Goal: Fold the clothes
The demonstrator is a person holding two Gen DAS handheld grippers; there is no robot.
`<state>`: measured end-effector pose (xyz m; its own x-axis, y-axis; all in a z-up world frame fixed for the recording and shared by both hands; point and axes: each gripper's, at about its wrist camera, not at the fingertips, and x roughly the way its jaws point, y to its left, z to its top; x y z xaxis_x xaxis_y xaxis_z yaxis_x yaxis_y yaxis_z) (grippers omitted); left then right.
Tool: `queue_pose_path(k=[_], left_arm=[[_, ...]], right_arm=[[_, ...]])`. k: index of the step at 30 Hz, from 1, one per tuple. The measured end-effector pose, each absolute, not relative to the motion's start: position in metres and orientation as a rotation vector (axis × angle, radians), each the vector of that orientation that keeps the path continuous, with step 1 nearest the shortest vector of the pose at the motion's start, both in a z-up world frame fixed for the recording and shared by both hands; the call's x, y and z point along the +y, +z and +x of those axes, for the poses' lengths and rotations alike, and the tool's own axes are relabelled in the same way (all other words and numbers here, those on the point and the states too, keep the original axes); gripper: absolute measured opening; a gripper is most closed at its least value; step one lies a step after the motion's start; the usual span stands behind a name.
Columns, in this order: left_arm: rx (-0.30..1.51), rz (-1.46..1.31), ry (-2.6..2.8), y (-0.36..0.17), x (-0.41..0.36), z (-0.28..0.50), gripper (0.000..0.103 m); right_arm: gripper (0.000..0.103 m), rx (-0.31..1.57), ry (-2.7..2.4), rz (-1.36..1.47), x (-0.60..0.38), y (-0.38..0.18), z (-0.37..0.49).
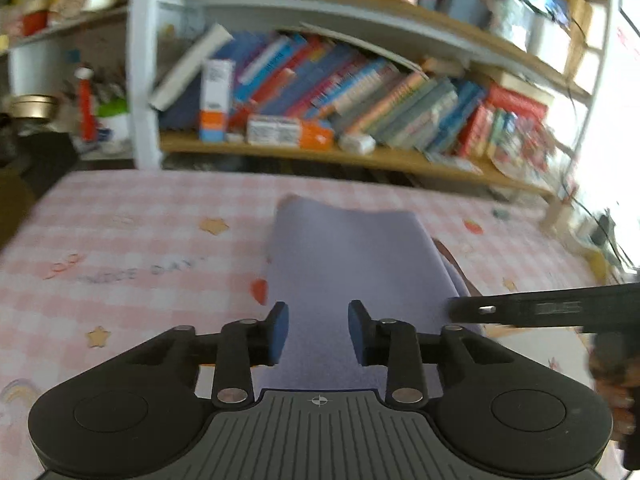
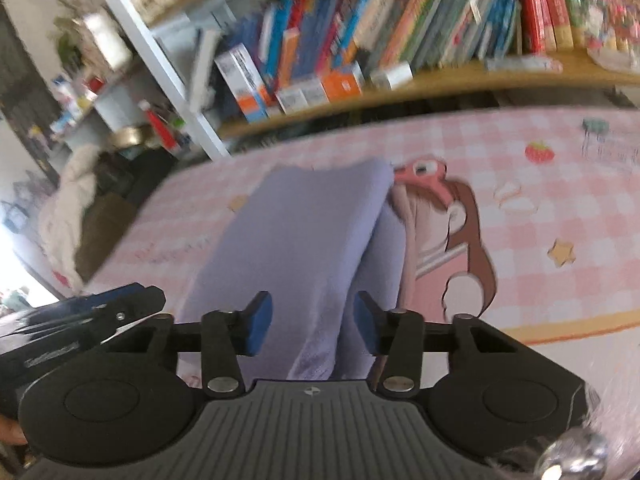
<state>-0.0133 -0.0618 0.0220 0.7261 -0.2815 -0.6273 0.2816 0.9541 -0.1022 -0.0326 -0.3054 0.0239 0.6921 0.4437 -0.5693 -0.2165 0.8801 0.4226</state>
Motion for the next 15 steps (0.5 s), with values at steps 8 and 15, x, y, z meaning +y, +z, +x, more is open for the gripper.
queue_pose_path(k=[8,15], left_arm=[[0.799,0.069,-0.448,-0.006,-0.074,0.006,0.027],[0.816,0.110,-0.515,-0.011,-0.086,0.003,0.033]], right_arm=[[0.011,0.726,0.360,0.283,-0.282,0.021,-0.034],[0.012,0.860,0.204,0.353,-0.292,-0.029,-0.012]])
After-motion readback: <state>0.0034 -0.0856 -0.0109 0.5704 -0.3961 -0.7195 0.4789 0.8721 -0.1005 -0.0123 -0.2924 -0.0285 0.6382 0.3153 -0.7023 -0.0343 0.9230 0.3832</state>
